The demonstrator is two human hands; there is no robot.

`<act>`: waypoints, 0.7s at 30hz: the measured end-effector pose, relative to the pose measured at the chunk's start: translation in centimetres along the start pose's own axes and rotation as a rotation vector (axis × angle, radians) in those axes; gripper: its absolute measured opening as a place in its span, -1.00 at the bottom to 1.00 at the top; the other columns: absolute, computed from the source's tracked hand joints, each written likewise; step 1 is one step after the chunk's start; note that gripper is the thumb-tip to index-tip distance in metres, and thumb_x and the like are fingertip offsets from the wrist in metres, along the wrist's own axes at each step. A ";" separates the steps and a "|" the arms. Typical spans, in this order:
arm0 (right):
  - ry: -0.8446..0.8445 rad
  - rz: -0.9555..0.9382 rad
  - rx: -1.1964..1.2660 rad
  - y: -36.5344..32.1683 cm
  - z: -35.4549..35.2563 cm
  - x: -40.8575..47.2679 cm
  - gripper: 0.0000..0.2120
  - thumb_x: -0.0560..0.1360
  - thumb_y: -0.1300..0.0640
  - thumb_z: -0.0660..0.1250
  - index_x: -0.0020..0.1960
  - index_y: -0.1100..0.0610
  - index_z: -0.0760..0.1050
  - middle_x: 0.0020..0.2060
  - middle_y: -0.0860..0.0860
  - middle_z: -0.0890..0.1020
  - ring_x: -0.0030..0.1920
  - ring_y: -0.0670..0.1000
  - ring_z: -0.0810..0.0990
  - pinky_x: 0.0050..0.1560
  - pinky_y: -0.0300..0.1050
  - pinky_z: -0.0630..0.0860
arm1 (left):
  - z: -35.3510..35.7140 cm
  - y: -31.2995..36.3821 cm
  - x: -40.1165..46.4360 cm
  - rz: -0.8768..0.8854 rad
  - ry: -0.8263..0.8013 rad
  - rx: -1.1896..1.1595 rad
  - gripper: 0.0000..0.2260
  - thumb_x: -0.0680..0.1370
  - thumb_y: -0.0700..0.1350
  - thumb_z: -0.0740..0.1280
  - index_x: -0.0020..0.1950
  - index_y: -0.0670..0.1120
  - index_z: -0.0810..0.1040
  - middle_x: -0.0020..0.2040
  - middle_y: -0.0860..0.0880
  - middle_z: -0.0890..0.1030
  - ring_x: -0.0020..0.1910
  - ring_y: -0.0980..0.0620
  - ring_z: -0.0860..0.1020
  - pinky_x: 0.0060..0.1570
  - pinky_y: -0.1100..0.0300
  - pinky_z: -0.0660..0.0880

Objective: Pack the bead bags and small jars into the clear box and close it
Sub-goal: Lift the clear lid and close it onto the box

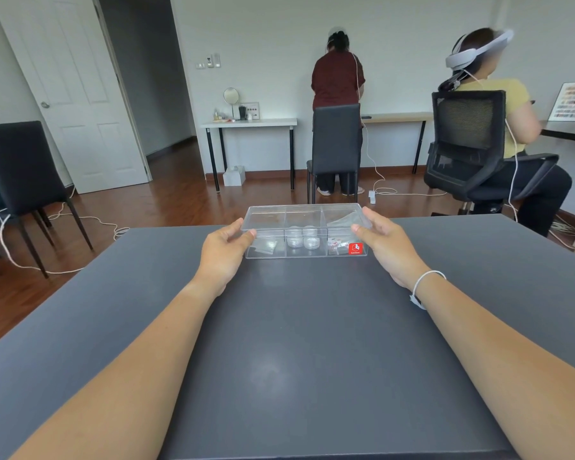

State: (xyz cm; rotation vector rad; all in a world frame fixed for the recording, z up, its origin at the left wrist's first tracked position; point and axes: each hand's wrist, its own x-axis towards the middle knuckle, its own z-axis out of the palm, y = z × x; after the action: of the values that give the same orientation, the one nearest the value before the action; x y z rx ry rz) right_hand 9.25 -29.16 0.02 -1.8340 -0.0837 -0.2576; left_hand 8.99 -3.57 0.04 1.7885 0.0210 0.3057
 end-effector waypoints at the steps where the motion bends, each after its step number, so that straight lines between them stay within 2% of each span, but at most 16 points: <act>1: -0.003 0.001 0.004 0.1 0.0 0.0 -0.47 0.52 0.08 0.27 0.45 0.03 0.20 0.45 -0.03 0.30 0.43 0.00 0.28 0.43 0.01 0.26 | 0.0 0.0 0.0 -0.001 -0.001 -0.002 -0.57 0.50 -0.08 0.33 0.34 -0.11 0.40 0.36 -0.05 0.45 0.30 0.03 0.42 0.39 0.09 0.28; 6: -0.001 0.011 0.008 0.1 0.0 0.1 -0.46 0.50 0.09 0.29 0.44 0.05 0.23 0.44 -0.03 0.32 0.42 0.00 0.30 0.43 0.03 0.26 | 0.1 -0.1 0.0 0.006 -0.006 -0.004 -0.58 0.50 -0.10 0.33 0.34 -0.14 0.40 0.31 -0.03 0.48 0.17 0.10 0.43 0.28 0.23 0.30; 13: 0.010 0.019 0.017 0.1 0.1 0.1 -0.47 0.50 0.12 0.30 0.43 0.07 0.25 0.42 -0.01 0.35 0.40 0.02 0.33 0.41 0.02 0.29 | 0.1 -0.3 0.2 0.009 -0.001 -0.018 -0.59 0.49 -0.12 0.33 0.33 -0.14 0.41 0.26 -0.04 0.53 0.14 0.08 0.49 0.26 0.23 0.34; 18: 0.004 0.011 0.032 0.2 0.1 0.0 -0.46 0.51 0.13 0.29 0.44 0.06 0.23 0.43 -0.02 0.34 0.40 0.01 0.33 0.41 0.01 0.29 | 0.2 -0.3 0.0 0.012 0.008 0.001 -0.56 0.49 -0.10 0.33 0.35 -0.13 0.38 0.30 -0.05 0.50 0.16 0.11 0.45 0.23 0.29 0.29; 21: 0.015 -0.015 0.044 0.2 0.2 -0.3 -0.44 0.50 0.14 0.30 0.45 0.04 0.18 0.45 -0.04 0.29 0.42 0.00 0.29 0.38 -0.08 0.25 | 0.3 -0.6 -0.2 0.043 0.033 0.044 -0.52 0.49 -0.08 0.34 0.38 -0.12 0.34 0.33 -0.07 0.48 0.24 0.08 0.44 0.20 0.32 0.27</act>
State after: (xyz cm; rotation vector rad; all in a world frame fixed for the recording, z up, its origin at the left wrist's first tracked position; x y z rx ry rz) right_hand 9.01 -29.02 -0.29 -1.7877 -0.0916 -0.2778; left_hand 9.00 -3.78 -0.63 1.8288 0.0126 0.3679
